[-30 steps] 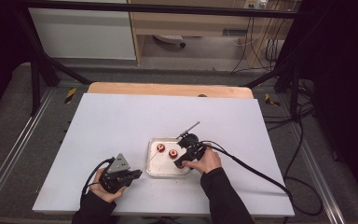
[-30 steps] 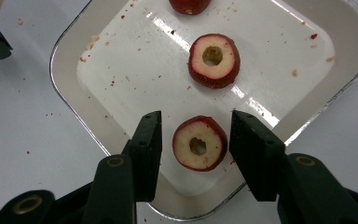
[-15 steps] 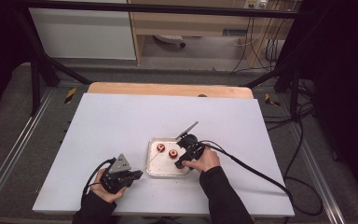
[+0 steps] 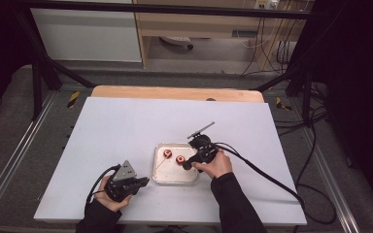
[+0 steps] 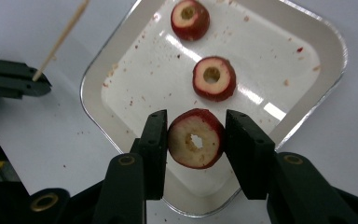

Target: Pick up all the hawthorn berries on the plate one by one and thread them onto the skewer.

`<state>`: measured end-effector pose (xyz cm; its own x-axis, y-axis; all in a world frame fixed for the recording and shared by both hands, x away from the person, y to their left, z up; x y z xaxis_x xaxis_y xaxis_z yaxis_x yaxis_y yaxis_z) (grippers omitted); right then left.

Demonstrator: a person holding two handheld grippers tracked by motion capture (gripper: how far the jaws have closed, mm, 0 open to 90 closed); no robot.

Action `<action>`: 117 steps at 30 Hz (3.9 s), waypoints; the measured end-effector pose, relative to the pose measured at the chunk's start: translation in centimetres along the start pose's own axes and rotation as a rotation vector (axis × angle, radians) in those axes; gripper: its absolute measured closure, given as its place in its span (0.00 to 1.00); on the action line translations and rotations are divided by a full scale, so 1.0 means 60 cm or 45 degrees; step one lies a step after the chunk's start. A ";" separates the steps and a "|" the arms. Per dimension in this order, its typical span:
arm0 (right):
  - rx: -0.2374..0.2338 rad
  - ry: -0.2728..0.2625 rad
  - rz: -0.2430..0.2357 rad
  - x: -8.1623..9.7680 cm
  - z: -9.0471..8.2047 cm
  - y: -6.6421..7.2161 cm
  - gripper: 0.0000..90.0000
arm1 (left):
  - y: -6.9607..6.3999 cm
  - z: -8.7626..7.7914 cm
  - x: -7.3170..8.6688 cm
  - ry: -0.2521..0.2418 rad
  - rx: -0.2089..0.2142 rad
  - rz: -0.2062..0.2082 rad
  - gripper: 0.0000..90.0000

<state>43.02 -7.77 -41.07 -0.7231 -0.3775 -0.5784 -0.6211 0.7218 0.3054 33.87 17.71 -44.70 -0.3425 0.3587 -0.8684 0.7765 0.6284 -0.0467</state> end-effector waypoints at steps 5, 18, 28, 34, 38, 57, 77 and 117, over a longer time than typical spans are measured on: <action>-0.036 -0.161 0.017 -0.007 -0.021 0.005 0.68 | -0.001 -0.001 -0.001 -0.013 -0.011 -0.007 0.98; -0.102 -0.482 0.098 -0.001 -0.040 0.003 0.68 | 0.002 -0.005 -0.001 -0.063 -0.053 -0.049 0.98; -0.175 -0.742 0.227 0.014 -0.034 -0.005 0.68 | 0.002 -0.006 0.000 -0.095 -0.083 -0.084 0.98; -0.196 -0.871 0.279 0.012 -0.032 -0.002 0.68 | 0.002 -0.008 -0.001 -0.113 -0.098 -0.099 0.98; -0.206 -0.942 0.302 0.010 -0.031 0.000 0.68 | 0.000 -0.008 -0.002 -0.125 -0.099 -0.110 0.98; -0.314 -1.174 0.401 -0.001 -0.032 0.004 0.68 | -0.035 0.015 -0.021 -0.221 -0.090 -0.183 0.98; -0.364 -1.335 0.496 -0.012 -0.045 0.003 0.68 | -0.053 0.040 -0.055 -0.296 -0.116 -0.208 0.98; -0.382 -1.263 0.482 0.006 -0.008 0.012 0.68 | -0.056 0.044 -0.052 -0.262 -0.166 -0.298 0.98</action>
<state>42.15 -7.64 -40.72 -0.4018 0.5688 -0.7177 -0.5560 0.4712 0.6847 33.74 12.67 -43.13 -0.3796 0.0557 -0.9235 0.6103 0.7652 -0.2048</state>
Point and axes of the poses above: each handheld gripper's, and its own axes: z roughly forward along the jaws, x roughly out of its underside, y roughly to its left, the point moved 2 cm from there along z, roughly forward along the jaws, and after that the axes turned 11 degrees about -y, right-handed, at the moved point
